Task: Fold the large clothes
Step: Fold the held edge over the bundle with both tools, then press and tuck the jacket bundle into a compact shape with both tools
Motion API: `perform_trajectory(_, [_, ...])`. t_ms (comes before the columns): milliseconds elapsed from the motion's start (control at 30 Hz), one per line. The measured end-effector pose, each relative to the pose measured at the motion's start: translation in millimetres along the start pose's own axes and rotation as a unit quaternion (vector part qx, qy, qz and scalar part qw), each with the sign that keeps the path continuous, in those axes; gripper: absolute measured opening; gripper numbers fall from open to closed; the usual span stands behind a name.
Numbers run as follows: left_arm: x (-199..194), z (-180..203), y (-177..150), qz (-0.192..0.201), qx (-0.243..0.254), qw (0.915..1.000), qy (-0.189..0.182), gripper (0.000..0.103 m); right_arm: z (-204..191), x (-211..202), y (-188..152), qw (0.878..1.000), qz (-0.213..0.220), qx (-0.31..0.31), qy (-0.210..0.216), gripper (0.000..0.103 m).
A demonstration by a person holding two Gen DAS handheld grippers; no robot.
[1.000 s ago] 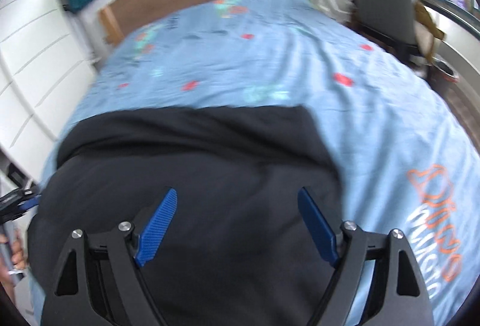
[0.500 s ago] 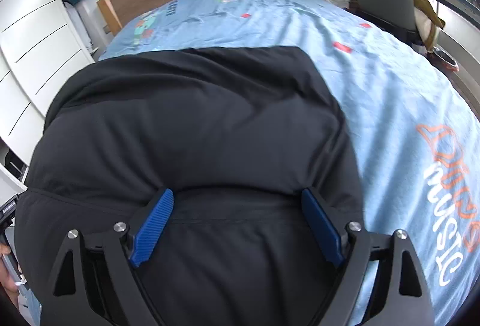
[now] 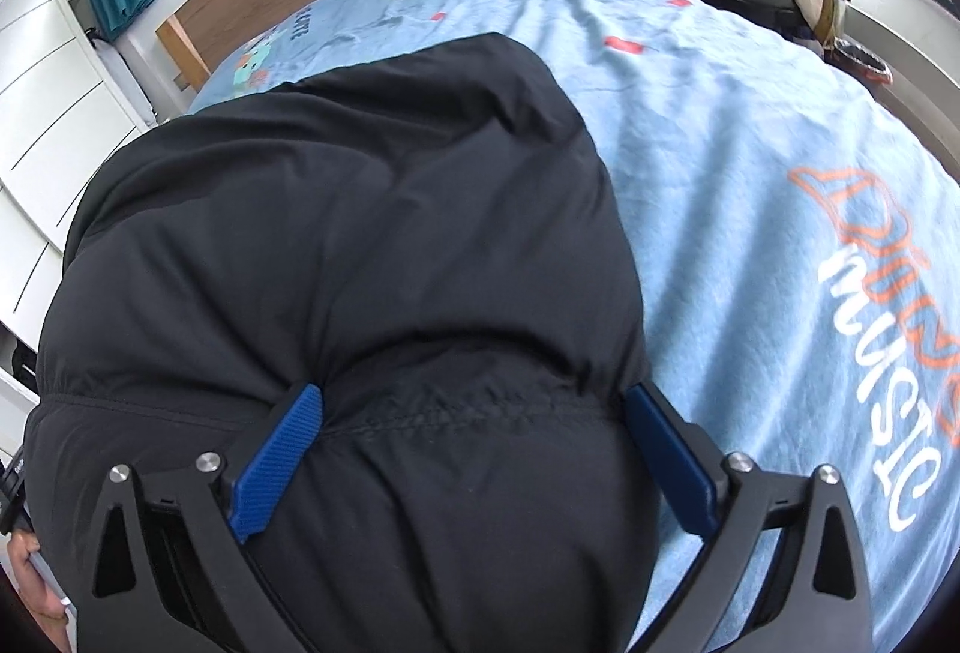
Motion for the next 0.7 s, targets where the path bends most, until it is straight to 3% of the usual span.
perform_trajectory(500, [-7.1, -3.5, -7.9, -0.008, 0.017, 0.9996, 0.020, 0.090, -2.0, -17.6, -3.1, 0.999, -0.014, -0.020, -0.041, 0.102])
perform_trajectory(700, [-24.3, -16.6, -10.1, -0.014, 0.007, 0.9998, 0.012, 0.090, -20.3, -51.8, -10.7, 0.993, 0.007, -0.063, -0.096, 0.102])
Point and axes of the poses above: each gripper's, at about its wrist camera, not at the fingertips, and x roughly the way its jaws point, z to its right, y to its top, the point moved 2 cm from there along x, roughly the way its jaws point, and after that the axes turned 1 degree about -z, right-handed, at the moved point
